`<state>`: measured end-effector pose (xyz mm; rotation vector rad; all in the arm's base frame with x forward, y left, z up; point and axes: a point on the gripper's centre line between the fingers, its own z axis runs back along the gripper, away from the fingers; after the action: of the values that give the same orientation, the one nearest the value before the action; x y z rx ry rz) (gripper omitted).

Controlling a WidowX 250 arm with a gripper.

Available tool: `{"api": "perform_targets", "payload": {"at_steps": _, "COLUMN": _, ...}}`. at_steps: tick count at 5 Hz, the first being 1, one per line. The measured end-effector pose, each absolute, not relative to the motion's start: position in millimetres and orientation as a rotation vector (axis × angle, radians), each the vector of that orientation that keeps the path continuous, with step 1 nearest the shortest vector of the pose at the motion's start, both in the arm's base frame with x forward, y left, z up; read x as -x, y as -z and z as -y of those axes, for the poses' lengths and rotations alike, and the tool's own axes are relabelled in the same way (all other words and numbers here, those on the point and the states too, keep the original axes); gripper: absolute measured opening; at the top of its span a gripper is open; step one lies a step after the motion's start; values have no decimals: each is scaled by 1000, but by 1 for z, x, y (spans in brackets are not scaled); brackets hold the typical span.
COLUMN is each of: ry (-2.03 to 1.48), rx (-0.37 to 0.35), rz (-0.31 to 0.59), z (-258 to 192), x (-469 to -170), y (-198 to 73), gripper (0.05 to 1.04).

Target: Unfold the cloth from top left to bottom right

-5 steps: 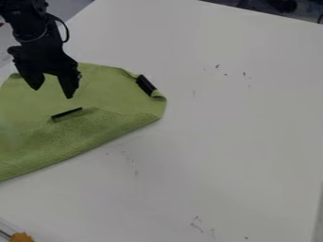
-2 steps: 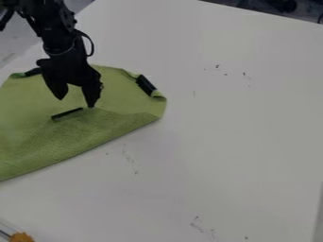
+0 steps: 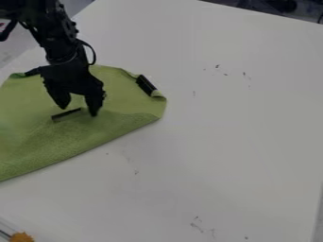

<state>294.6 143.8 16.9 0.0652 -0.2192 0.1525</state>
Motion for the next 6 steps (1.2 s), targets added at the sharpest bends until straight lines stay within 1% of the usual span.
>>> {"api": "perform_targets", "payload": {"at_steps": 1, "ry": -173, "rx": -47, "rz": 221, "z": -144, "x": -290, "y": -9, "gripper": 834}}
{"api": "perform_targets", "payload": {"at_steps": 2, "ry": -177, "rx": -46, "rz": 222, "z": -146, "x": -290, "y": -8, "gripper": 538}}
{"api": "perform_targets", "payload": {"at_steps": 3, "ry": -176, "rx": -47, "rz": 210, "z": -146, "x": -288, "y": -8, "gripper": 293}}
{"api": "perform_targets", "payload": {"at_steps": 4, "ry": -178, "rx": -56, "rz": 203, "z": -145, "x": -288, "y": -9, "gripper": 140}}
{"api": "perform_targets", "payload": {"at_steps": 5, "ry": -151, "rx": -76, "rz": 233, "z": -144, "x": -290, "y": -22, "gripper": 68}}
{"api": "perform_targets", "payload": {"at_steps": 6, "ry": -129, "rx": -111, "rz": 293, "z": -136, "x": -290, "y": -38, "gripper": 79}}
